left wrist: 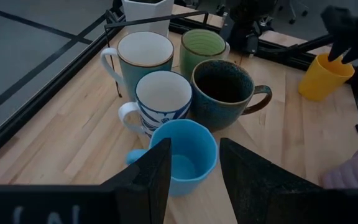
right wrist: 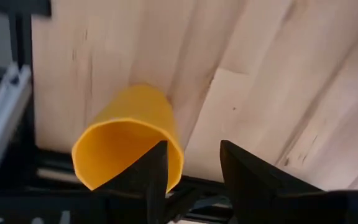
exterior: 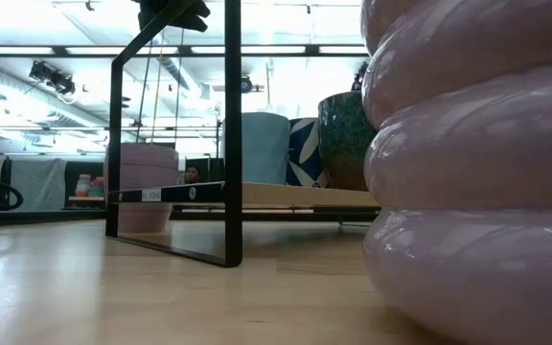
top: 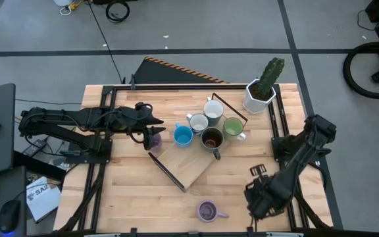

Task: Place coffee mugs
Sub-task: Put the yellow mug on the shelf

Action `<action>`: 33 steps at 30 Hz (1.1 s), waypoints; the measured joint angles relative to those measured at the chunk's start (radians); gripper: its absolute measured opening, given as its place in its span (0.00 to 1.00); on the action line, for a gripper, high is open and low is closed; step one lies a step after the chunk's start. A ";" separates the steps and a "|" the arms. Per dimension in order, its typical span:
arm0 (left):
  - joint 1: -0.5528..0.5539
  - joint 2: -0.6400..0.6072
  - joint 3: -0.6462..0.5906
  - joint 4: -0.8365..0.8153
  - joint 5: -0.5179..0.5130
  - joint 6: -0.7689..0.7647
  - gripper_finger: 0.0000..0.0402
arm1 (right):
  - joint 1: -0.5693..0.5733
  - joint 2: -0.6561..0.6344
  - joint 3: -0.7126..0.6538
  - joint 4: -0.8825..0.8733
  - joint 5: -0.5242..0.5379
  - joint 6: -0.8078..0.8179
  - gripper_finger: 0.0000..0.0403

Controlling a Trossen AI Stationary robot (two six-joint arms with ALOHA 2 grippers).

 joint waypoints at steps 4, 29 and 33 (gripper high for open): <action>0.000 0.000 0.000 0.000 0.000 0.001 0.35 | 0.046 0.041 0.000 0.000 0.004 -0.130 0.38; 0.000 0.000 0.000 -0.003 0.000 0.002 0.35 | 0.143 0.148 -0.097 0.139 0.129 -0.614 0.21; 0.000 0.000 0.000 -0.002 0.000 0.001 0.35 | 0.116 0.142 -0.095 0.135 0.135 -0.652 0.07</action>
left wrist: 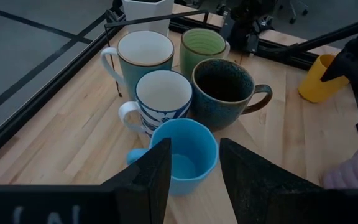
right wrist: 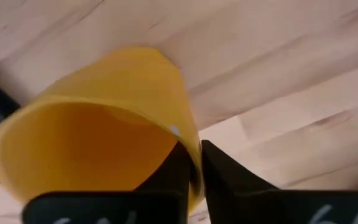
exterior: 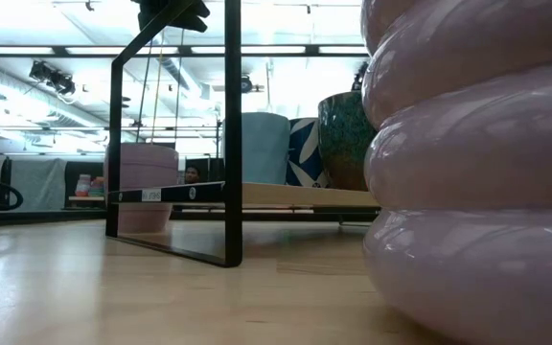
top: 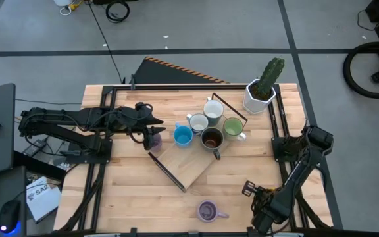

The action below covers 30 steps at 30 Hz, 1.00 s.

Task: Place coffee mugs
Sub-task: Put the yellow mug on the shelf

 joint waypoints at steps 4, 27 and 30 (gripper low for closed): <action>0.000 0.000 0.000 0.010 0.000 -0.001 0.35 | -0.061 -0.024 0.021 -0.023 0.032 0.028 0.06; 0.008 -0.008 0.001 -0.028 0.112 -0.075 0.35 | -0.559 -0.052 0.445 0.008 0.175 -0.130 0.06; 0.008 -0.008 0.001 -0.043 0.113 -0.080 0.35 | -0.589 -0.003 0.498 0.017 0.150 -0.134 0.06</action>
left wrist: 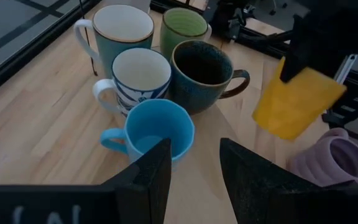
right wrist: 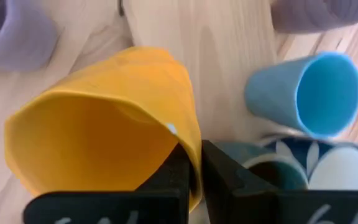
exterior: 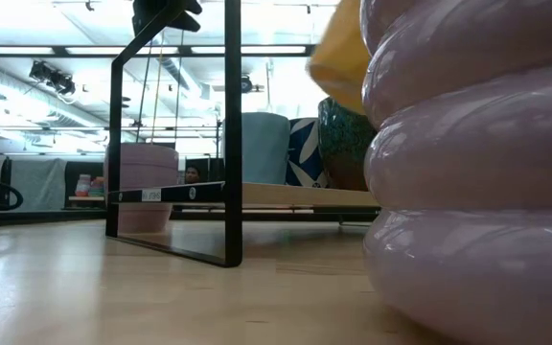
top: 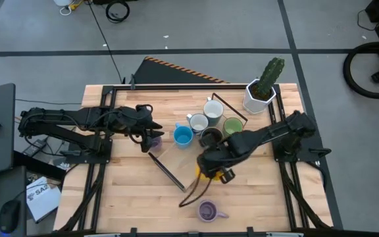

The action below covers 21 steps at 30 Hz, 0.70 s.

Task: Place coffee mugs
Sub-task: Put the yellow mug on the shelf

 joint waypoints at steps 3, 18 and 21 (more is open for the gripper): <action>0.000 0.000 0.000 -0.010 0.000 0.000 0.35 | -0.030 0.057 0.058 0.006 -0.014 0.006 0.06; -0.001 0.000 0.000 -0.056 0.000 -0.001 0.35 | -0.193 0.242 0.205 -0.071 -0.108 0.100 0.08; -0.001 0.000 0.000 -0.061 0.000 -0.001 0.35 | -0.213 0.242 0.204 -0.086 -0.125 0.118 0.08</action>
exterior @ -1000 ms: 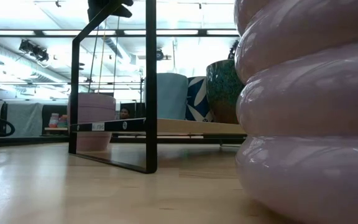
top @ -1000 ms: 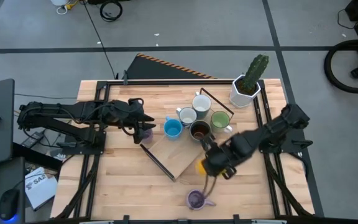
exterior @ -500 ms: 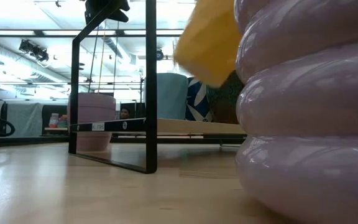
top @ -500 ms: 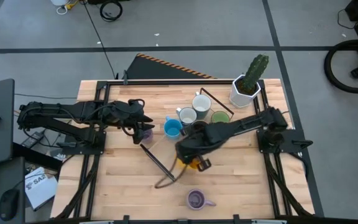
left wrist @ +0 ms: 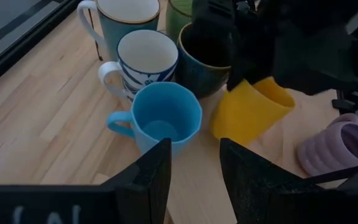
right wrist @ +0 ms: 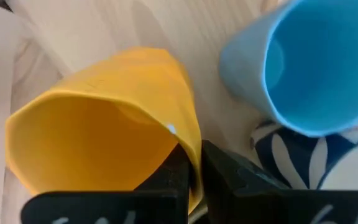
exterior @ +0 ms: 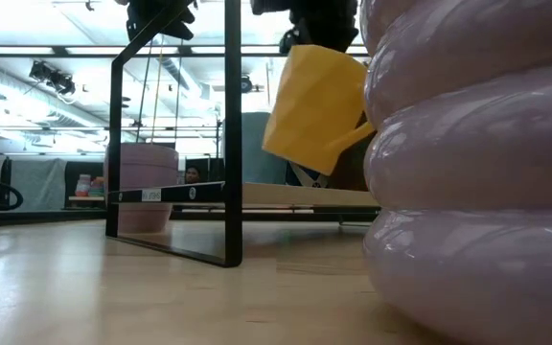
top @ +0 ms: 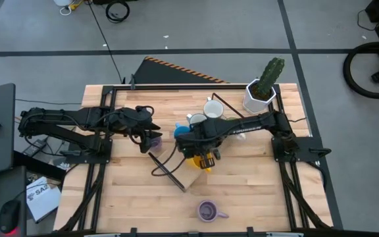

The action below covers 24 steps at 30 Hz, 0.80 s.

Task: Place coffee mugs
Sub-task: Put the yellow mug on the shelf

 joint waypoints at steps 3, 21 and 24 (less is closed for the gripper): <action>0.000 0.000 0.000 0.001 0.000 0.000 0.35 | -0.013 0.000 0.000 -0.005 -0.034 0.001 0.08; 0.000 0.000 0.000 0.002 0.000 0.000 0.35 | -0.015 -0.005 -0.084 0.029 -0.019 0.027 0.09; 0.000 0.000 0.000 0.002 0.000 0.000 0.35 | -0.019 -0.006 -0.090 0.035 -0.019 0.025 0.10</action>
